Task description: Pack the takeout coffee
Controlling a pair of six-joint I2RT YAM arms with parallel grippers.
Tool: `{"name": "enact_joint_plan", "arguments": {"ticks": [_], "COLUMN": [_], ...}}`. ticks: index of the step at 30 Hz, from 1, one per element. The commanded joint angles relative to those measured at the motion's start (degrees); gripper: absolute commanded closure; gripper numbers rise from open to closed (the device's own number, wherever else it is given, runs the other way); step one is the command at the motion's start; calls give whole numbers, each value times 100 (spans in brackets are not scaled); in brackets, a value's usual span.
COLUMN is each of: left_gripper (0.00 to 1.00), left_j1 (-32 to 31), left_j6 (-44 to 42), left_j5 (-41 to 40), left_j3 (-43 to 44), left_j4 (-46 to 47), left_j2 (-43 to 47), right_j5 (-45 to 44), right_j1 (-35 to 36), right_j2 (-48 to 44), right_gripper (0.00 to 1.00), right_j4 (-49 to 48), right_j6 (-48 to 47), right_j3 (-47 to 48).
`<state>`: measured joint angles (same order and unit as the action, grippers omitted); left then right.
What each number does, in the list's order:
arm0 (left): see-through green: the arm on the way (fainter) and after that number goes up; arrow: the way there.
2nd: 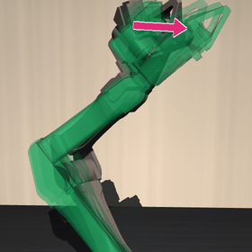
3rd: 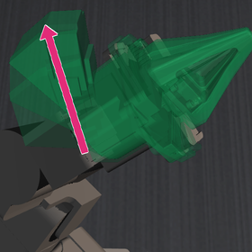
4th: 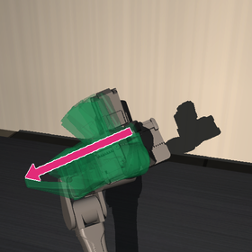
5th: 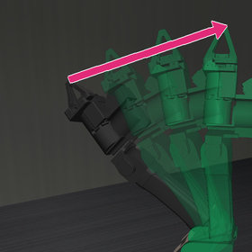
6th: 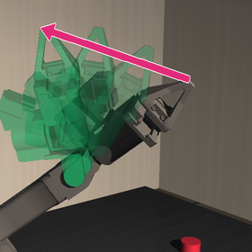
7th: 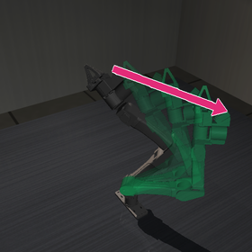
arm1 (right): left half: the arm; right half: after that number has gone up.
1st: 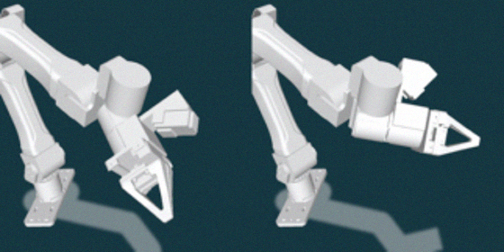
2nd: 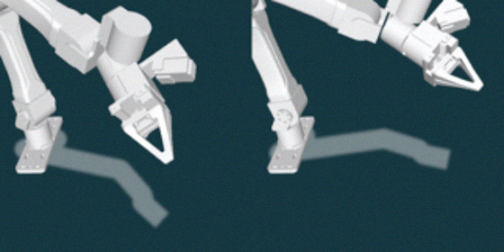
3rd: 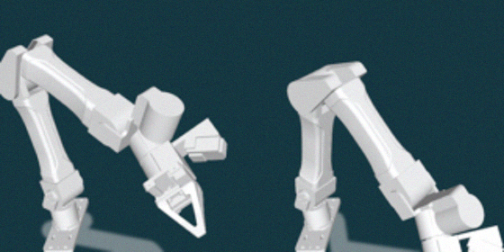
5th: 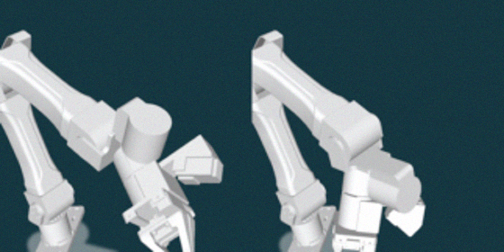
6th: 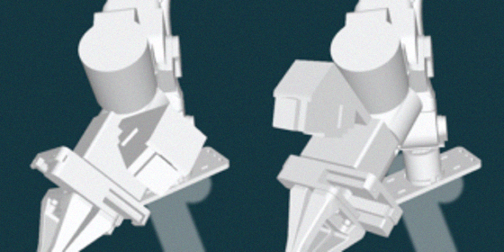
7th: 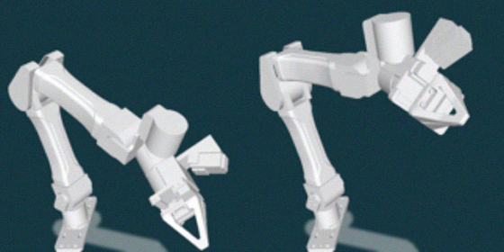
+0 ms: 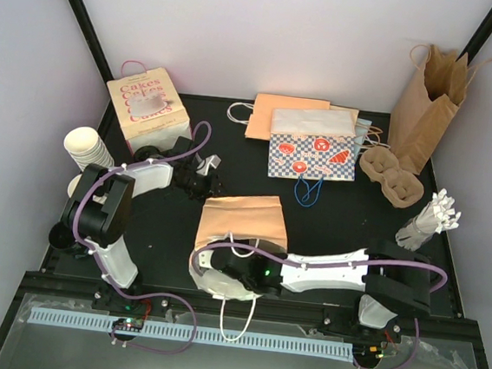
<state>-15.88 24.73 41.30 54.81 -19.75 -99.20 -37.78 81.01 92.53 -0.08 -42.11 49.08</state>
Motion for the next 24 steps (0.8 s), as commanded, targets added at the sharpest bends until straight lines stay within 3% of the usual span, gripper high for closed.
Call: {"name": "enact_joint_plan", "arguments": {"ticks": [1, 12, 24], "left_gripper": [64, 62, 26], "left_j1": [-116, -122, 232], "left_j6": [20, -35, 7], "left_j5": [272, 262, -454], "left_j3": [-126, -146, -139], "left_j4": [-222, -251, -359], "left_j2": [155, 214, 926], "right_j5": [-58, 300, 1527], "right_j1": [-267, -327, -850], "right_j2": [246, 47, -306], "right_gripper": [40, 41, 41], "right_j4": [538, 935, 2016], "right_j6": [41, 256, 512], "right_j3": [-31, 142, 737]}}
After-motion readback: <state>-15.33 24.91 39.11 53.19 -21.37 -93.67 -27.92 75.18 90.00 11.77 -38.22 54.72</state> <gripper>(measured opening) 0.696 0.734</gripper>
